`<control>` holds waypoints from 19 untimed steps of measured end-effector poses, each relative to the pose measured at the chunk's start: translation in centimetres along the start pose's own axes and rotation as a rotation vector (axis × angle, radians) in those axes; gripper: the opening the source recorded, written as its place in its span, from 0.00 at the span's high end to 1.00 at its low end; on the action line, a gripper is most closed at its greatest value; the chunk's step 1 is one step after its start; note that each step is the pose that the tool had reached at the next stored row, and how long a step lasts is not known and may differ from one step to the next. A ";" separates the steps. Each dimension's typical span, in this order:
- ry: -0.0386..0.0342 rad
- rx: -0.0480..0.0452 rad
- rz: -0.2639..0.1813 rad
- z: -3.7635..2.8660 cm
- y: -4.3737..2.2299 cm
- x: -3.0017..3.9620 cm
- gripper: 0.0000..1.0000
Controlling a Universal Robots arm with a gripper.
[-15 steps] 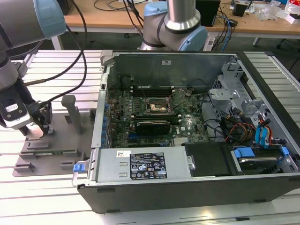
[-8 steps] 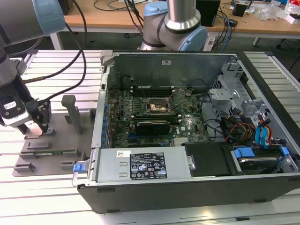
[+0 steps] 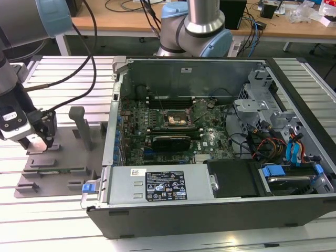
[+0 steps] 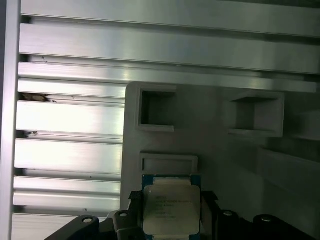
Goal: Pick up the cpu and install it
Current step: 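Pick up the cpu and move it towards the insertion slot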
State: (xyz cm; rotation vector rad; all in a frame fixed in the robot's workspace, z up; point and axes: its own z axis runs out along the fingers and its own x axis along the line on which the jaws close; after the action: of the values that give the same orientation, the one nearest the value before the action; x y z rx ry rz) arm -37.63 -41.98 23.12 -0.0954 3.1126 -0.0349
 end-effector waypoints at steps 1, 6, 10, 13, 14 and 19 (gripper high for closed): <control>0.0000 0.0000 0.000 -0.10 0.00 0.00 0.45; 0.0001 0.0000 0.000 -0.62 -0.01 -0.02 0.45; 0.0001 0.0000 0.000 -1.05 -0.02 -0.03 0.45; 0.0000 0.0000 0.000 -1.34 -0.03 -0.04 0.45; 0.0000 0.0000 0.000 -1.48 -0.03 -0.04 0.45; -0.0001 -0.0001 0.000 -2.04 -0.04 -0.06 0.45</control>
State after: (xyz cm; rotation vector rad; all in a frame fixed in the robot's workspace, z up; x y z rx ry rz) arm -37.63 -41.98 25.17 -0.0954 3.1125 -0.0347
